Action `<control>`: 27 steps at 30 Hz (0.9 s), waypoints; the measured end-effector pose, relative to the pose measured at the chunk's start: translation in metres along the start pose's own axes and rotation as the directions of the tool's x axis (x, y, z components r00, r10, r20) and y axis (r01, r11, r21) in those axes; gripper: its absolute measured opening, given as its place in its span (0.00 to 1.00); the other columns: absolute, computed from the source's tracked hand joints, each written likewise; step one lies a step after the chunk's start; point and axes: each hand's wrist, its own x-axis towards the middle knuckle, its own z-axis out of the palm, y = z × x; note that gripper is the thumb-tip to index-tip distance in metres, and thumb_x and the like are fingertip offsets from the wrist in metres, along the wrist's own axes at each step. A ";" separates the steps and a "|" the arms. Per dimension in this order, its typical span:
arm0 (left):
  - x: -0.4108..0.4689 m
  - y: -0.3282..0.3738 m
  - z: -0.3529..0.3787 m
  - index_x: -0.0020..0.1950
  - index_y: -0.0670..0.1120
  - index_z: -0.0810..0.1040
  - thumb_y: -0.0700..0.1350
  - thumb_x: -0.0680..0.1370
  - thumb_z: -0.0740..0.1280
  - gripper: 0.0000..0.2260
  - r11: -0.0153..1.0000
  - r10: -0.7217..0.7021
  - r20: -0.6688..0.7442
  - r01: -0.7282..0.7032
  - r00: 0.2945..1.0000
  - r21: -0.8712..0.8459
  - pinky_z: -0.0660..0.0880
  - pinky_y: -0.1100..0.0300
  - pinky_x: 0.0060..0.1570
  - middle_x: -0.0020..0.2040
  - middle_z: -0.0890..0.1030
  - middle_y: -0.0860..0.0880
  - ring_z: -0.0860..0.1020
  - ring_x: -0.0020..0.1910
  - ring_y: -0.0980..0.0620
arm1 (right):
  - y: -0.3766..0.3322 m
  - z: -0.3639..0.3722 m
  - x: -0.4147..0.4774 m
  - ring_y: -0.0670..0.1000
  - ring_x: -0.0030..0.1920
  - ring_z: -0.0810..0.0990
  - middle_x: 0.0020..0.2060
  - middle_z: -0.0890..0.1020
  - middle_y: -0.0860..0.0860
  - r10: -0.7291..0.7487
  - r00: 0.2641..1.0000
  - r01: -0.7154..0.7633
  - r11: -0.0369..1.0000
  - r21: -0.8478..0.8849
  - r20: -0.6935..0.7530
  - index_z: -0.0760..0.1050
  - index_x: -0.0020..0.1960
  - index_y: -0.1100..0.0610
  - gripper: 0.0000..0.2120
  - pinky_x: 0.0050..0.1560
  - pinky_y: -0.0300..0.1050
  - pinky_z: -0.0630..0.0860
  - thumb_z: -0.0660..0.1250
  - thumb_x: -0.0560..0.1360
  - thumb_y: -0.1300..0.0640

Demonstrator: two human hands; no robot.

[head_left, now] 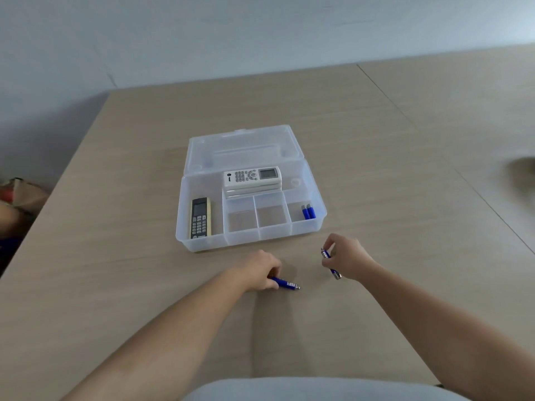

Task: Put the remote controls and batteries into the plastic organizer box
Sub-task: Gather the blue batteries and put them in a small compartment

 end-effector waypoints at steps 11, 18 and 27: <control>-0.007 0.011 -0.081 0.44 0.47 0.84 0.41 0.71 0.75 0.04 0.630 -0.138 -0.126 -0.011 0.982 -0.776 0.74 0.66 0.44 0.39 0.82 0.52 0.78 0.42 0.57 | -0.047 -0.063 0.000 0.53 0.34 0.78 0.39 0.81 0.56 -0.155 0.983 0.182 0.889 0.421 -0.098 0.76 0.48 0.57 0.06 0.34 0.45 0.79 0.69 0.72 0.62; -0.003 0.006 -0.096 0.53 0.46 0.80 0.45 0.78 0.67 0.06 0.349 -0.197 -0.101 -0.026 0.975 -0.937 0.77 0.63 0.36 0.44 0.84 0.50 0.84 0.41 0.57 | -0.061 -0.070 0.011 0.52 0.35 0.81 0.41 0.83 0.57 -0.176 0.983 0.179 0.843 0.508 -0.055 0.74 0.47 0.55 0.05 0.36 0.43 0.77 0.68 0.74 0.62; 0.021 0.004 -0.105 0.54 0.49 0.78 0.46 0.82 0.58 0.09 0.380 -0.379 -0.140 0.016 0.915 -0.925 0.73 0.64 0.29 0.39 0.75 0.50 0.77 0.34 0.54 | -0.070 -0.068 0.039 0.52 0.36 0.79 0.35 0.80 0.53 -0.201 0.979 0.192 0.851 0.489 -0.034 0.74 0.53 0.59 0.07 0.41 0.42 0.78 0.64 0.76 0.65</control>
